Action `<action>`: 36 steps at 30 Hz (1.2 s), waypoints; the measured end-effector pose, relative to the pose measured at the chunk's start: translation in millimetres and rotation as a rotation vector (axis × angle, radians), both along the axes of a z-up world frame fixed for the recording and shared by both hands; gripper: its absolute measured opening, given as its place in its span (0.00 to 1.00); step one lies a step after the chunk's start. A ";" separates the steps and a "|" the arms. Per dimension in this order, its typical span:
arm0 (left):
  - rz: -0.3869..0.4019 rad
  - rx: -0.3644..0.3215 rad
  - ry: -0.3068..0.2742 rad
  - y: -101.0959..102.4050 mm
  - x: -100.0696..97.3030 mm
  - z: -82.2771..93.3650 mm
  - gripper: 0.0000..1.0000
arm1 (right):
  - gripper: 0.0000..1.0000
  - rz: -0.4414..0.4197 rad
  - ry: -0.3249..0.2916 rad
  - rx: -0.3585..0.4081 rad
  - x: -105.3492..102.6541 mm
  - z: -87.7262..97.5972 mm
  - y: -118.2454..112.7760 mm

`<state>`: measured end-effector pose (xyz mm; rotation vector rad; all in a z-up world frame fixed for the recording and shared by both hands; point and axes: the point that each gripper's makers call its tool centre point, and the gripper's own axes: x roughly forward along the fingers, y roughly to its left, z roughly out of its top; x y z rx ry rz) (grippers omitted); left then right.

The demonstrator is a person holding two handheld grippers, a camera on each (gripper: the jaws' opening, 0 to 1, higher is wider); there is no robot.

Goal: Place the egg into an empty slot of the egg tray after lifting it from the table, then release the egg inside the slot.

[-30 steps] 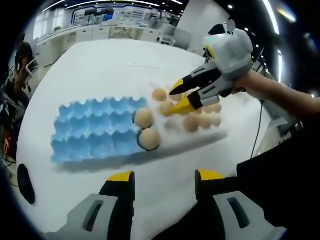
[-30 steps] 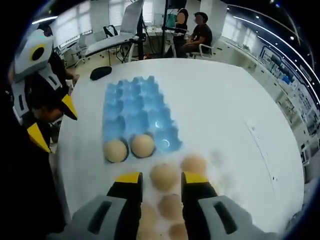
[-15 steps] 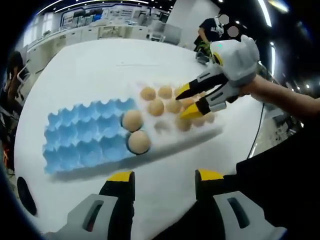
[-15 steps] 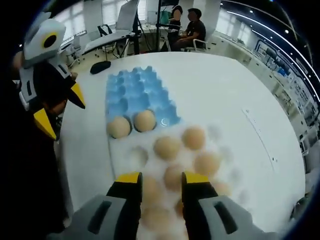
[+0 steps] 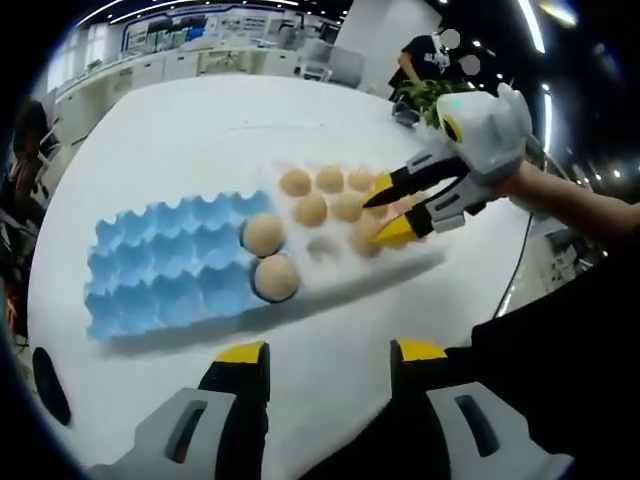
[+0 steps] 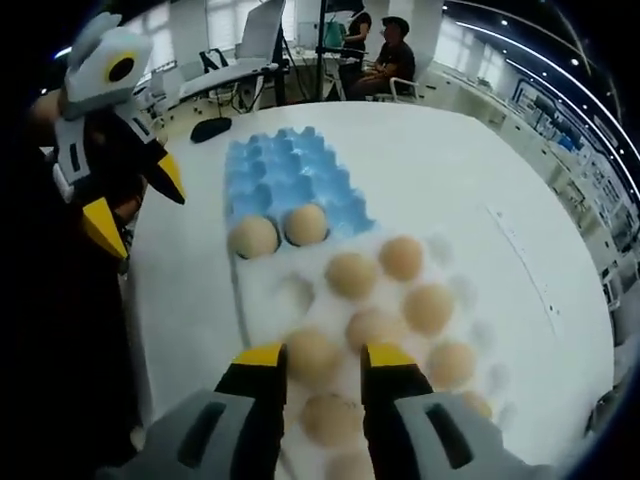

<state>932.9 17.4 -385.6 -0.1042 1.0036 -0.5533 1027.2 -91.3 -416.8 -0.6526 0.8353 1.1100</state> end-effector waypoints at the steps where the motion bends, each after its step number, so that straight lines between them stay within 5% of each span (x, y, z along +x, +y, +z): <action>1: 0.000 0.000 0.000 0.1 0.0 0.1 0.49 | 0.30 0.001 0.001 -0.001 -0.4 -1.9 0.2; 19: 0.013 -0.018 0.008 -0.6 7.9 -7.5 0.49 | 0.29 -0.046 0.064 -0.005 -4.0 -24.4 5.6; 36: -0.050 -0.018 -0.010 -21.8 18.0 -3.7 0.49 | 0.29 -0.054 0.101 -0.135 -3.0 -28.7 7.7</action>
